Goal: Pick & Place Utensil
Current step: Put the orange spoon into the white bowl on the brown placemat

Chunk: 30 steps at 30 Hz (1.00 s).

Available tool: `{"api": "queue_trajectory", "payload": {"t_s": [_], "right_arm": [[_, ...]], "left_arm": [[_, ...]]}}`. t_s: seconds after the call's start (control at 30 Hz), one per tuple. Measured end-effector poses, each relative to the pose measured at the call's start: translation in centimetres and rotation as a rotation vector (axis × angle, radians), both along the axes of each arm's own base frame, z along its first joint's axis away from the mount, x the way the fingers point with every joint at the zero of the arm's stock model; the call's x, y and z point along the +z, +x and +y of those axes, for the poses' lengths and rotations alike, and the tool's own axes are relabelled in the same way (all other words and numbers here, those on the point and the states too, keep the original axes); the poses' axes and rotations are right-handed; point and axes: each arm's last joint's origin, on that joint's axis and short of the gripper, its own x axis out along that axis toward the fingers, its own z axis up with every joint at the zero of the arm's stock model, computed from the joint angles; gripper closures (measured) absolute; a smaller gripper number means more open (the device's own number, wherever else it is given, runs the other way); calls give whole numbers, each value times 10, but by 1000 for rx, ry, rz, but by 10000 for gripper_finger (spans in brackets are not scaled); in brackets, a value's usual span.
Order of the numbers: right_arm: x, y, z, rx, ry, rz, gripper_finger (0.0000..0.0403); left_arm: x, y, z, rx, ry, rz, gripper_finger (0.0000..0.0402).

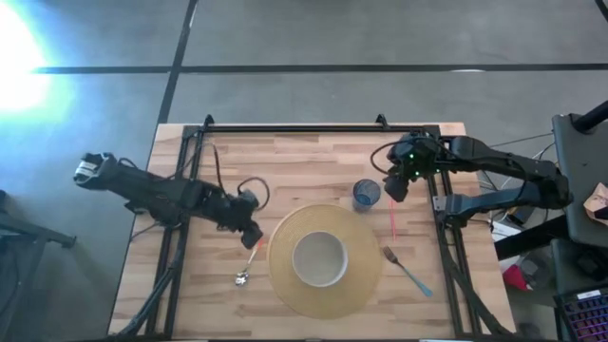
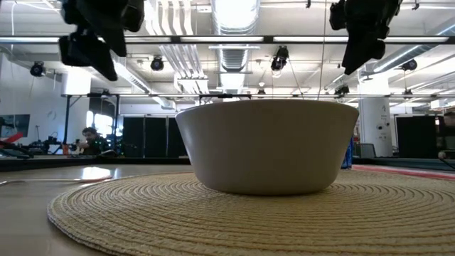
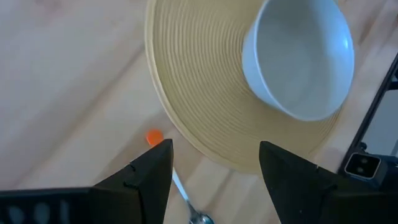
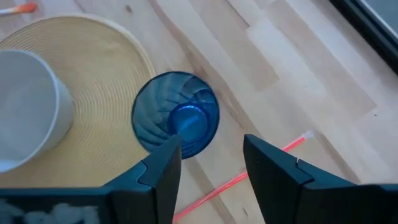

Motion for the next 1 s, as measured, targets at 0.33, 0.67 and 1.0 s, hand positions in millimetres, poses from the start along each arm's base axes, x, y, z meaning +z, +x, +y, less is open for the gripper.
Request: {"api": "queue_trajectory", "payload": {"t_s": [0.33,0.67,1.0], "right_arm": [[-11,7,14,39,28,5,231],[-15,8,17,47,35,7,243],[-15,8,17,59,29,8,234]], "left_arm": [[-23,6,-38,54,-4,91,172],[-59,18,-58,143,0,238,172],[-85,27,-75,212,7,322,174]]}}
